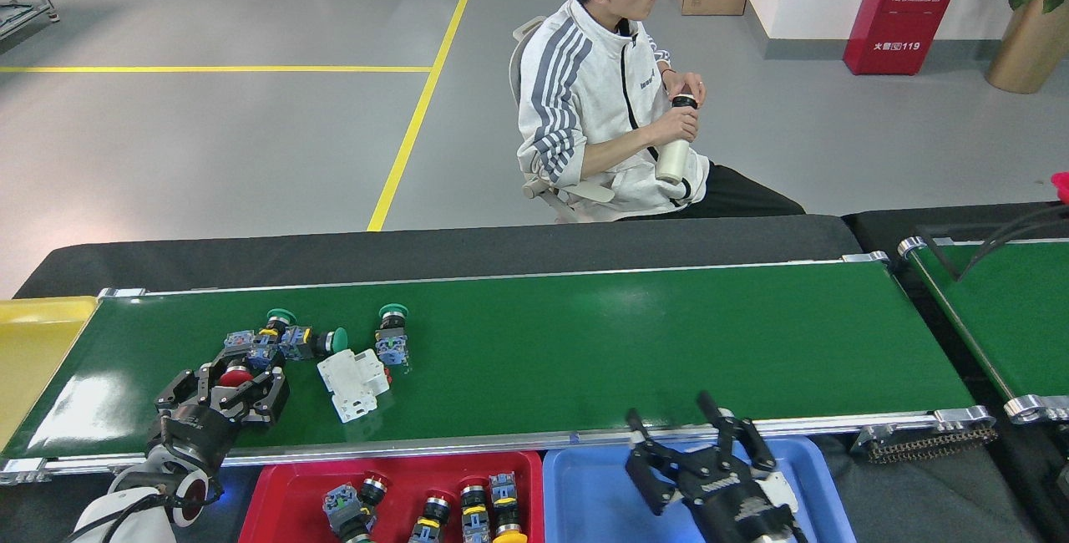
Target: Pick switch part from conveyor to tray
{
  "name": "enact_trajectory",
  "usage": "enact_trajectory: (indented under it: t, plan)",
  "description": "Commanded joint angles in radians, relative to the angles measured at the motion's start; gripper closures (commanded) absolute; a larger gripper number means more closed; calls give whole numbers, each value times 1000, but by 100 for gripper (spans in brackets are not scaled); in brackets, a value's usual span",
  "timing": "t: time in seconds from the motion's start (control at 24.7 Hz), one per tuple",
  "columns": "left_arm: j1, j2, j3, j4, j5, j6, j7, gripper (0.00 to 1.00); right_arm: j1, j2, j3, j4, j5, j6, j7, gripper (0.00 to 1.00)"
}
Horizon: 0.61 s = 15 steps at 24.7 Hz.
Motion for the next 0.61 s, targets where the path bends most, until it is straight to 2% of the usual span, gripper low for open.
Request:
enact_trajectory:
  t: [0.0, 0.16, 0.24, 0.32, 0.57]
  plan:
    - [-16, 29, 15, -12, 53, -26, 4, 92, 11, -6, -70, -18, -3, 0, -47, 0]
    - [11, 84, 18, -25, 161, -117, -5, 92, 11, -6, -195, -22, -6, 0, -50, 0]
    - [44, 90, 21, -74, 188, -192, -5, 92, 9, -17, -231, -22, -6, 0, -50, 0]
    - [105, 87, 25, -180, 199, -272, -5, 92, 9, -35, -244, -22, -8, 0, -50, 0]
    - [332, 72, 13, -588, 233, -382, -19, 91, 11, -65, -245, -22, -8, 0, -50, 0]
